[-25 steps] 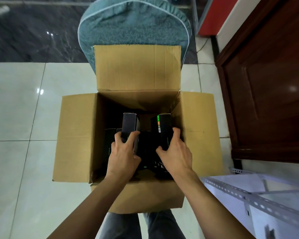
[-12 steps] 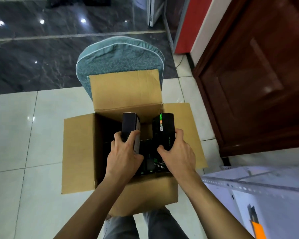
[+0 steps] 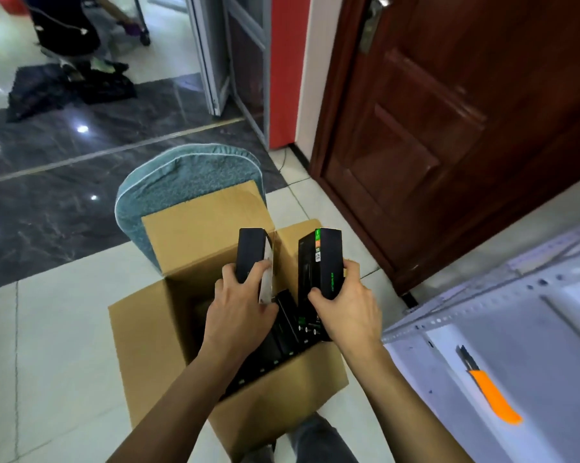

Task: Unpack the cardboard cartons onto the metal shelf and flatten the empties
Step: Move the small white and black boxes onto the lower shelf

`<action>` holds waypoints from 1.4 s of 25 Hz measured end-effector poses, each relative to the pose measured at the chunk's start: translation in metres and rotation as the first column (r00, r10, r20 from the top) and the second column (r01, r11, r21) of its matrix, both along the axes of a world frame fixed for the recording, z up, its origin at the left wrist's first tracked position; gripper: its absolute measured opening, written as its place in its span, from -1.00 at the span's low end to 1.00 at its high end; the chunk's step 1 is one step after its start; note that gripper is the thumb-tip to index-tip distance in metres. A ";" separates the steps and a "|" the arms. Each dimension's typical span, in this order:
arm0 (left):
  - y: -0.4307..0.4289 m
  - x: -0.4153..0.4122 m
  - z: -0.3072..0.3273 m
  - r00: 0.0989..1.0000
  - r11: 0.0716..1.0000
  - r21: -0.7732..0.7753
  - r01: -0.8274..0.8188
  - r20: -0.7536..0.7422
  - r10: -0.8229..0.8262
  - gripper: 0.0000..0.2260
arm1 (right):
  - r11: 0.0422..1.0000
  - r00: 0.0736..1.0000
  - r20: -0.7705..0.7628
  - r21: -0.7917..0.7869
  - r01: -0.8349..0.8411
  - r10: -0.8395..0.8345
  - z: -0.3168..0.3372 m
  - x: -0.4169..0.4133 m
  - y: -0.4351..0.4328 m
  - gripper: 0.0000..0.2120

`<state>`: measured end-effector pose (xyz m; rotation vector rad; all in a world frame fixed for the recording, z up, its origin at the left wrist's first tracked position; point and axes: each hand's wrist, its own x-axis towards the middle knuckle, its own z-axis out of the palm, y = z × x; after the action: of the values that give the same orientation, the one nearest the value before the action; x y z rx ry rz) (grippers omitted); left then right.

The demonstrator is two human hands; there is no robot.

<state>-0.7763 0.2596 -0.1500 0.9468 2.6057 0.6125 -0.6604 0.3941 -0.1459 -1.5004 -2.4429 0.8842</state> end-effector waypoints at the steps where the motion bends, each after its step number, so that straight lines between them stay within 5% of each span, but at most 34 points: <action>1: 0.000 0.001 0.005 1.000 1.000 0.017 0.020 -0.007 -0.020 -0.39 | 0.999 0.999 -0.017 0.015 0.033 -0.033 0.006 0.005 -0.002 -0.41; 9: 0.017 0.029 0.044 0.975 0.974 0.061 0.220 0.019 -0.221 -0.44 | 0.955 0.954 -0.122 0.080 0.286 -0.275 0.040 0.063 -0.015 -0.43; 20: 0.057 0.122 0.056 0.848 0.840 0.144 0.523 0.013 -0.530 -0.46 | 0.777 0.783 -0.153 0.112 0.619 -0.603 0.060 0.187 -0.031 -0.47; 35: 0.088 0.317 0.084 0.688 0.670 0.221 0.709 -0.010 -0.725 -0.44 | 0.651 0.675 -0.201 0.180 0.738 -0.709 0.090 0.386 -0.047 -0.45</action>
<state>-0.4594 0.3476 -0.0659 1.8357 1.8523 0.6710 -0.2740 0.3469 -0.0563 -2.0045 -1.5213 0.4425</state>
